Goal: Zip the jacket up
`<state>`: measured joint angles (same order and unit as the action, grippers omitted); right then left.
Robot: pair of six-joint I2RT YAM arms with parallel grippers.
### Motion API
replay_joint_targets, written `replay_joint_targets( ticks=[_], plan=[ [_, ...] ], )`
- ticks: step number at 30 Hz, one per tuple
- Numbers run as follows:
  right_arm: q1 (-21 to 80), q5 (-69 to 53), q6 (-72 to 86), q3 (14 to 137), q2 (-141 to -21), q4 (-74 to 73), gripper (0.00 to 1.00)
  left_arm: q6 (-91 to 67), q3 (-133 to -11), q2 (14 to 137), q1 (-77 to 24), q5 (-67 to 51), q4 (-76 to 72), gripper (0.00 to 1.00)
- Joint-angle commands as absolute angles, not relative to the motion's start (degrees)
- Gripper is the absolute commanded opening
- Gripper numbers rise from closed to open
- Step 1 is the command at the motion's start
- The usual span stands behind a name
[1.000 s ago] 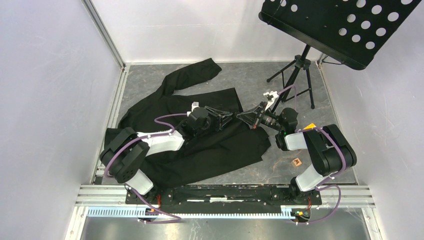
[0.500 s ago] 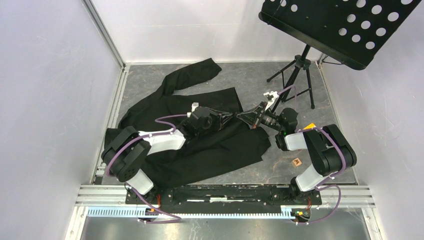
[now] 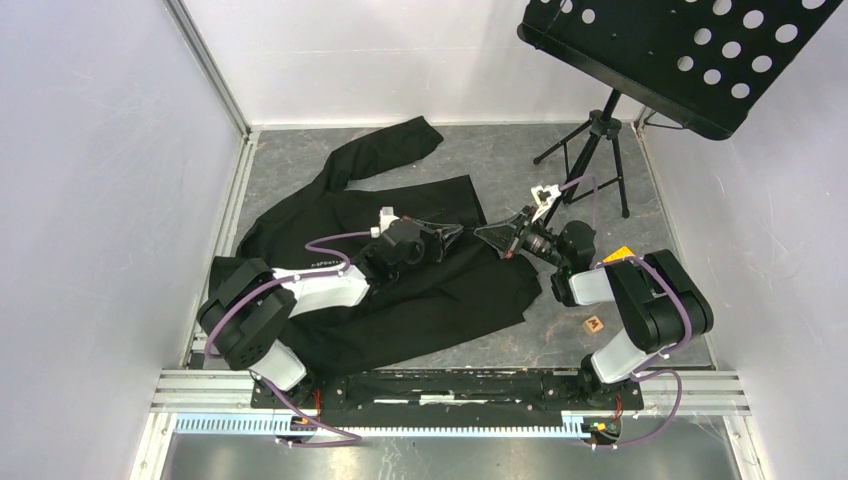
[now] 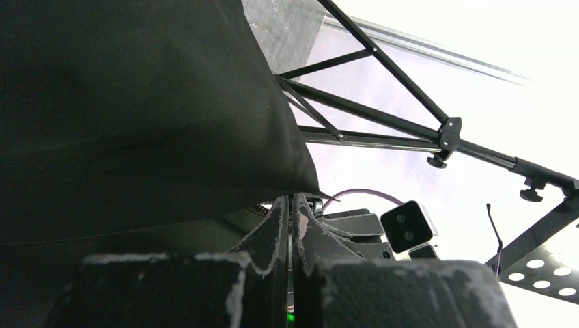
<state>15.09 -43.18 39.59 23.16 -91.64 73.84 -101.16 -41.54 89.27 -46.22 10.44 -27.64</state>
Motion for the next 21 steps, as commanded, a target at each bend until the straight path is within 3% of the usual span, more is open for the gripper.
replay_joint_targets(
  ticks=[1, 8, 21],
  plan=[
    [15.31, -37.14, 46.61, 22.13, -90.46, 86.63, 0.00, -99.17, -39.32, 87.86, -48.70, 11.72, -29.62, 0.02],
    [15.25, -32.73, 54.46, 19.10, -90.59, 98.59, 0.00, -98.14, -35.70, 86.37, -50.31, 14.49, -29.59, 0.02],
    [14.64, -30.50, 52.48, 17.82, -86.85, 98.52, 0.00, -91.93, -28.17, 79.76, -51.11, 16.79, -30.79, 0.02]
  ],
)
